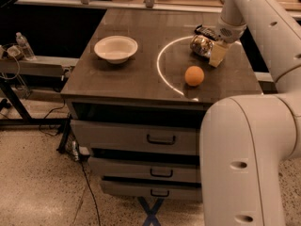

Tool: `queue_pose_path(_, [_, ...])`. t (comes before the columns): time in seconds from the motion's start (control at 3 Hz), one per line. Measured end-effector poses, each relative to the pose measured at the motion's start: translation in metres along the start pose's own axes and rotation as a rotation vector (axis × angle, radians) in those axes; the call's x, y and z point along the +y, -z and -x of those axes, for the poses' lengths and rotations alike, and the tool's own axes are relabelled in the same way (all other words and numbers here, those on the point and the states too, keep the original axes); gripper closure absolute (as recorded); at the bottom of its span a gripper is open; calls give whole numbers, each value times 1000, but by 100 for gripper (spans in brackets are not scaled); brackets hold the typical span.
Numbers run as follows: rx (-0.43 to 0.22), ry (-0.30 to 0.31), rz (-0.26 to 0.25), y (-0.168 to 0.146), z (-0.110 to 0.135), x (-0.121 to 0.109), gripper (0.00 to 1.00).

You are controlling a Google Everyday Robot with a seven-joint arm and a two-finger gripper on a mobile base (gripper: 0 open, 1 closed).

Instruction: Place orange can upright

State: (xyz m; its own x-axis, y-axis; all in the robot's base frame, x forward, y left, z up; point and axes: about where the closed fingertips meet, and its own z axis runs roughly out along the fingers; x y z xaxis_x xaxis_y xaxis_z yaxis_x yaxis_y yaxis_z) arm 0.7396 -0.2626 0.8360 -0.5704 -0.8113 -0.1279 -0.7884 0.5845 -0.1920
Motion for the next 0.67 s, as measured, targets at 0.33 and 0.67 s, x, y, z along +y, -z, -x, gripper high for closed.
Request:
queue_pose_path(0.33, [1, 1, 1, 0, 0, 0, 0])
queue_pose_path(0.67, [23, 41, 11, 0, 4, 5, 0])
